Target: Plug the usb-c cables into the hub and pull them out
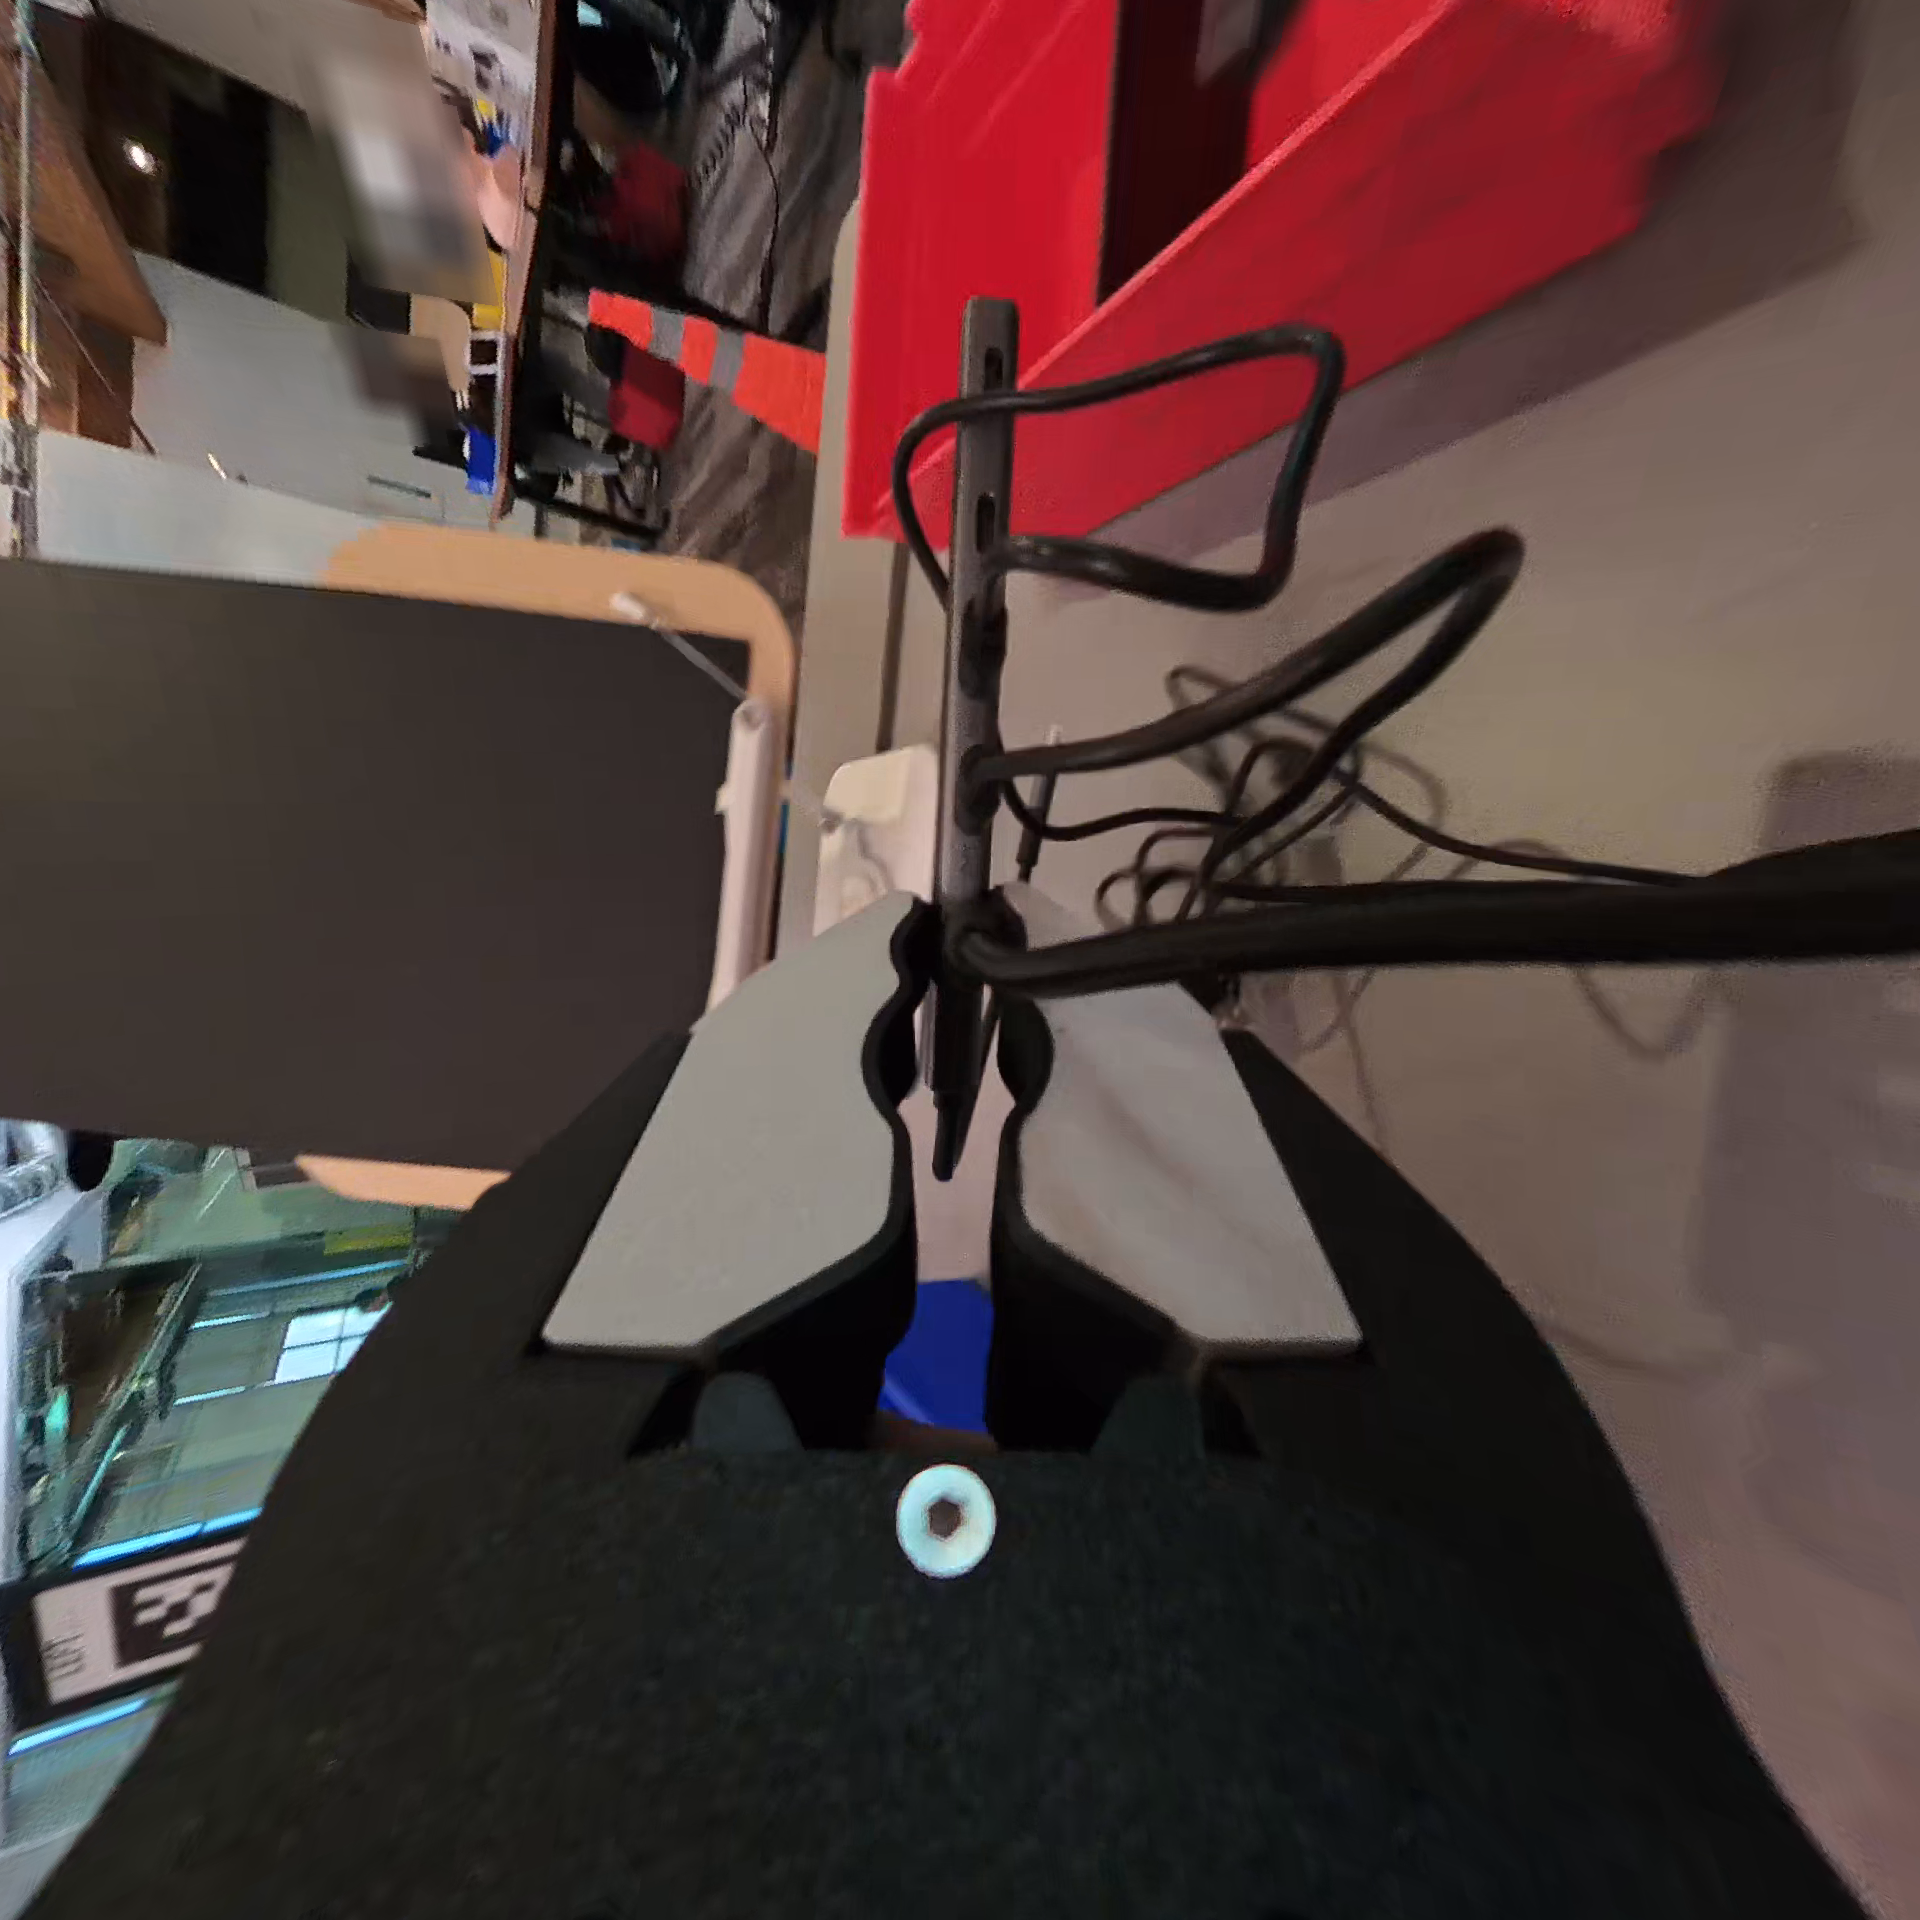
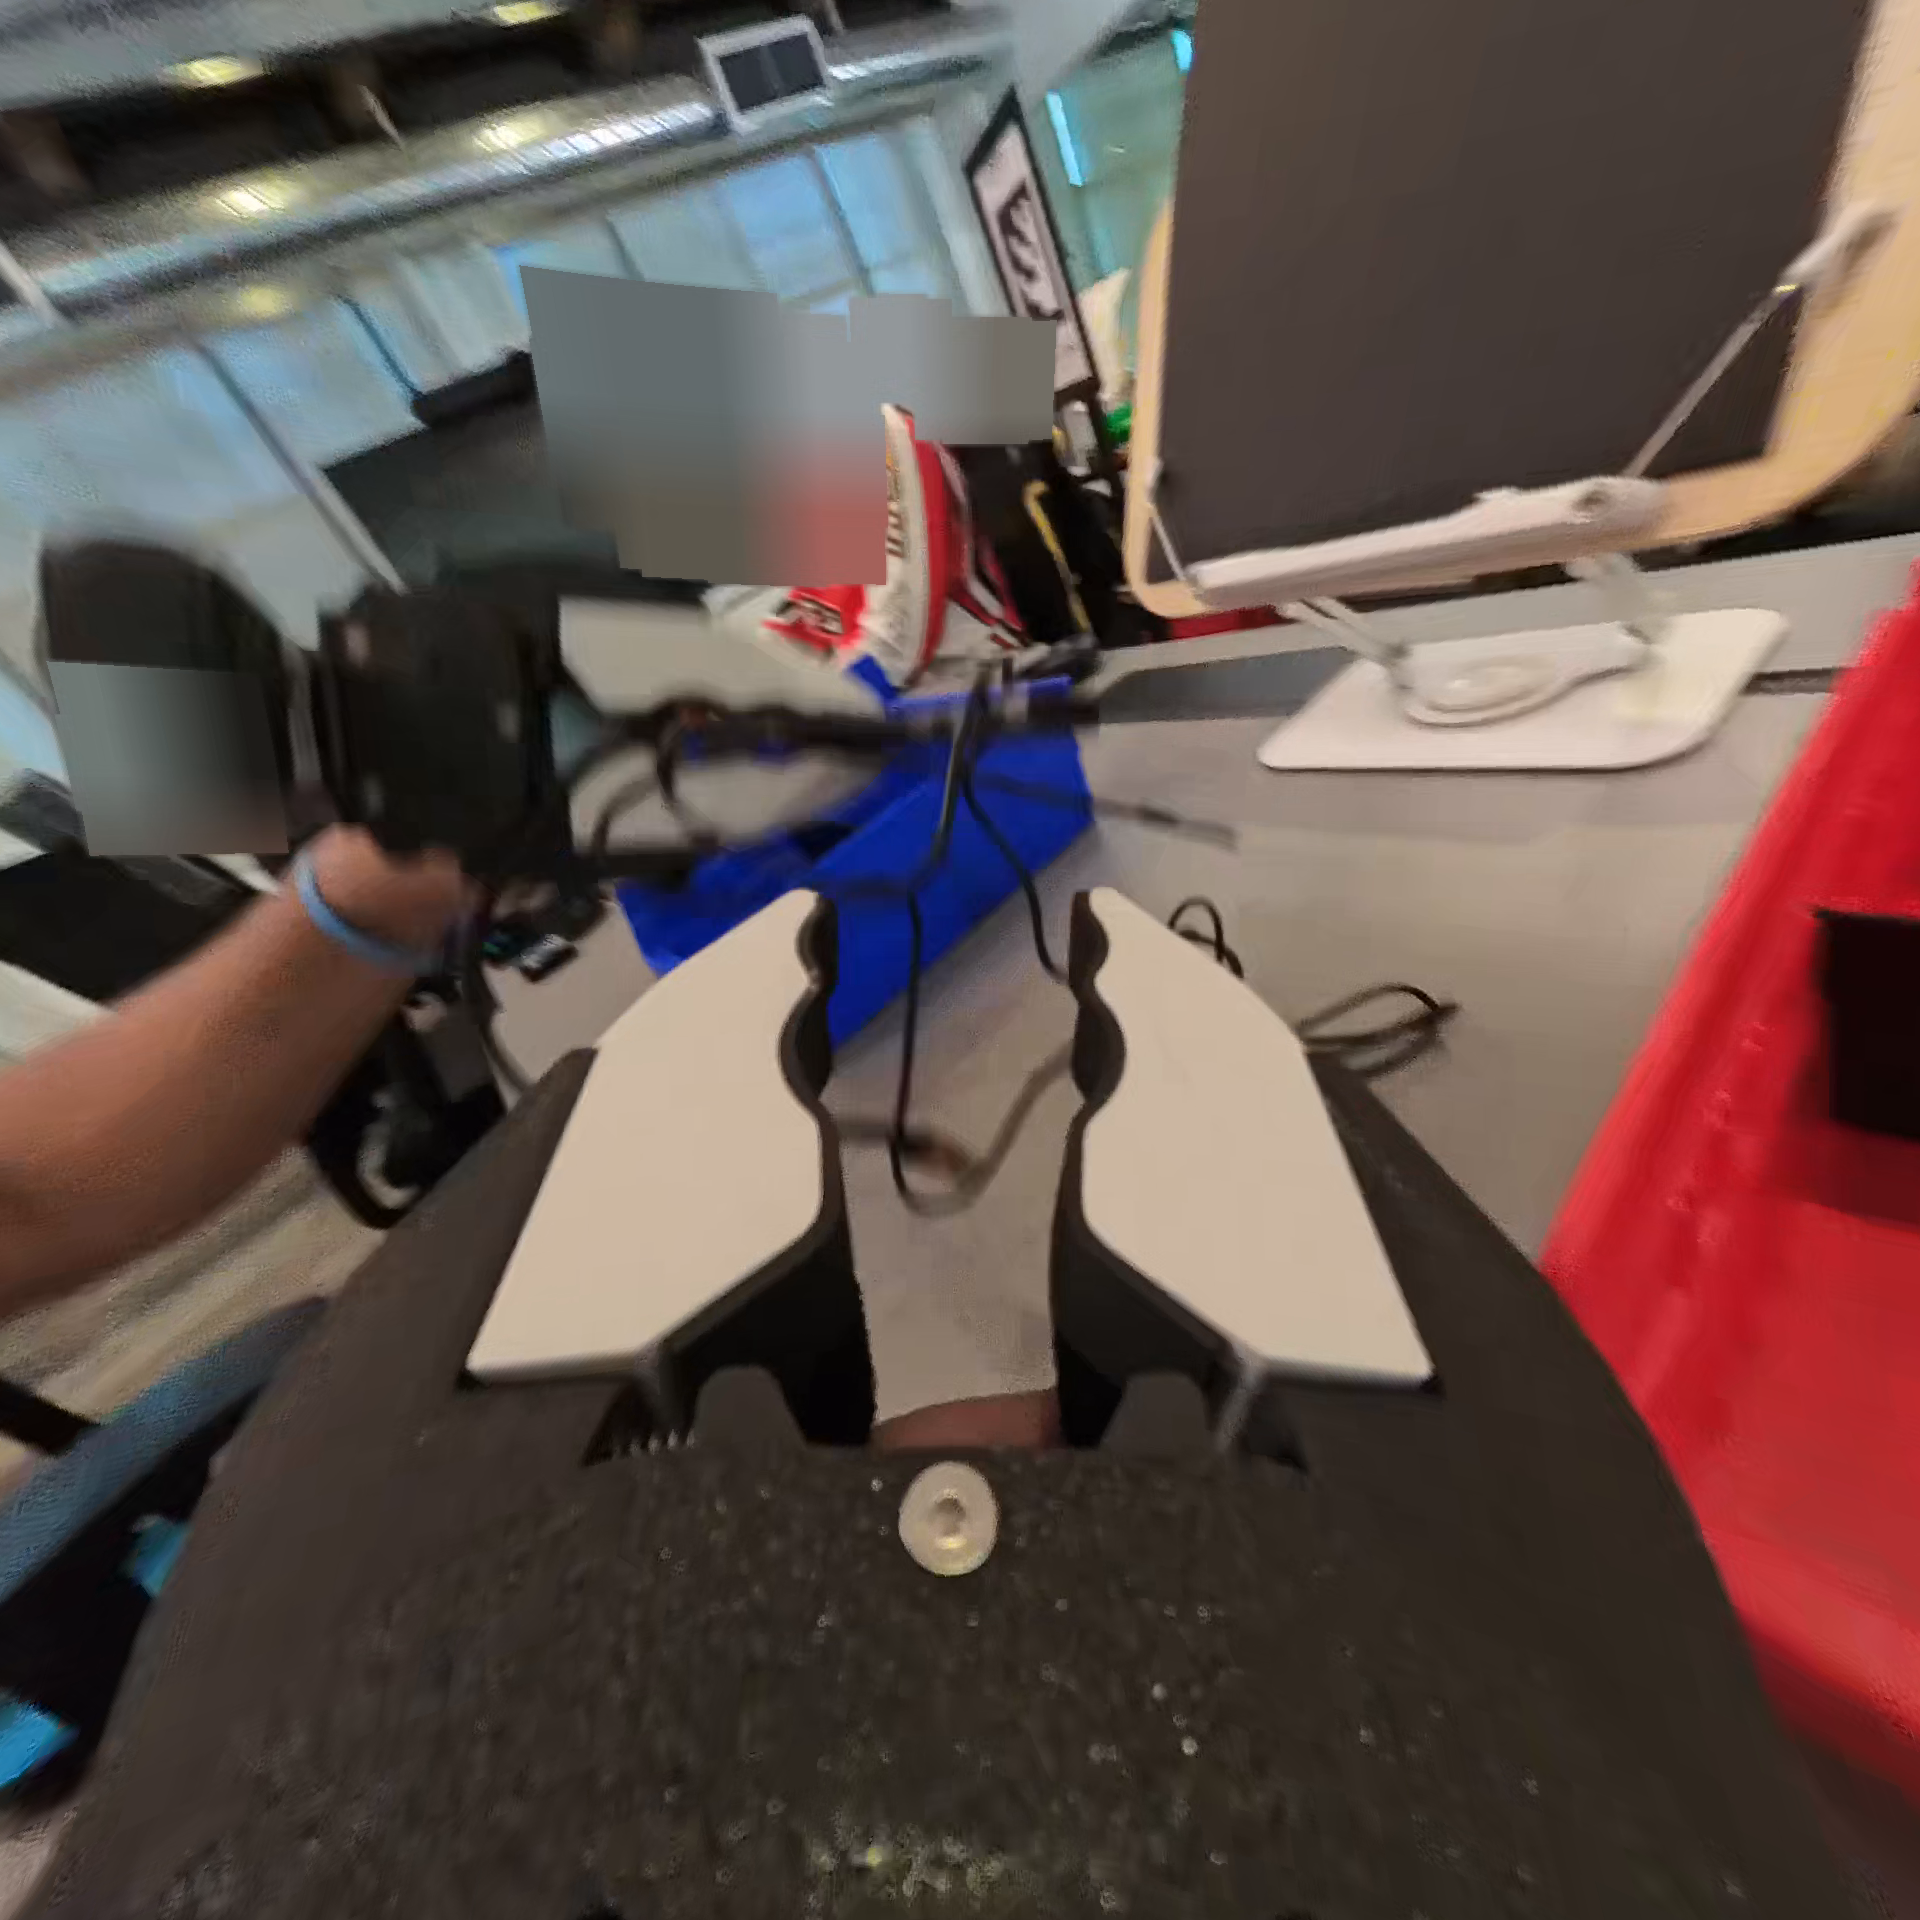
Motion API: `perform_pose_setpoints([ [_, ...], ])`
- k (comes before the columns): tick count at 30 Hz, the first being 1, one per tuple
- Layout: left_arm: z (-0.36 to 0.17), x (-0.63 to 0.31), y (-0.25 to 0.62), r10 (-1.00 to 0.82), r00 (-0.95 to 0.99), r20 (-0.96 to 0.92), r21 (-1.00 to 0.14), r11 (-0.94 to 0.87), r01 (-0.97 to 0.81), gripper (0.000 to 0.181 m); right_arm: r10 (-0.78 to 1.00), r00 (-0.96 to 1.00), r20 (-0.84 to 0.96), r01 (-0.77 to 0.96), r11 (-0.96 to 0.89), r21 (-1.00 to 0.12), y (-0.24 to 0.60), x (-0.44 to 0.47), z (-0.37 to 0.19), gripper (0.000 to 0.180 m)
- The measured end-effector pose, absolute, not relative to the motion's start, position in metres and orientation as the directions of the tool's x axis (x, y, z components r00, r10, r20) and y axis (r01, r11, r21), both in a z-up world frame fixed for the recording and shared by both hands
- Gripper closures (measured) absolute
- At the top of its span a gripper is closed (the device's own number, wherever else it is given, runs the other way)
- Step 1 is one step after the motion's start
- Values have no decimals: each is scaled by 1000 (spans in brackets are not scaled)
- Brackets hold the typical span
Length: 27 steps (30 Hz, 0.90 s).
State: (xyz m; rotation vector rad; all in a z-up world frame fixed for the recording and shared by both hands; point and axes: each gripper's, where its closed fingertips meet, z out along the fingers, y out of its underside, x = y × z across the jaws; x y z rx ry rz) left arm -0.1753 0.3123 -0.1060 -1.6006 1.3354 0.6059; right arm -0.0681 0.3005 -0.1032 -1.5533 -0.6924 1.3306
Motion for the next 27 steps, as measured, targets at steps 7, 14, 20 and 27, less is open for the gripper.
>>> perform_pose_setpoints([
  [7,-133,-133,270,-473,407,-781,-484,49,-874,171,750,-165,-641,-198,-662,-723,285,-96,-111,141],
  [14,-132,-122,244,-460,552,-696,-669,134,-731,170,609,-361,-707,-140,-784,-604,266,-92,-115,154],
  [20,-135,-137,215,-412,595,-690,-720,310,-621,164,440,-483,-757,-83,-884,-460,261,-93,-120,154],
  [27,-147,-133,206,-526,594,-609,-787,306,-535,151,442,-485,-755,-30,-871,-491,249,-107,-125,154],
])
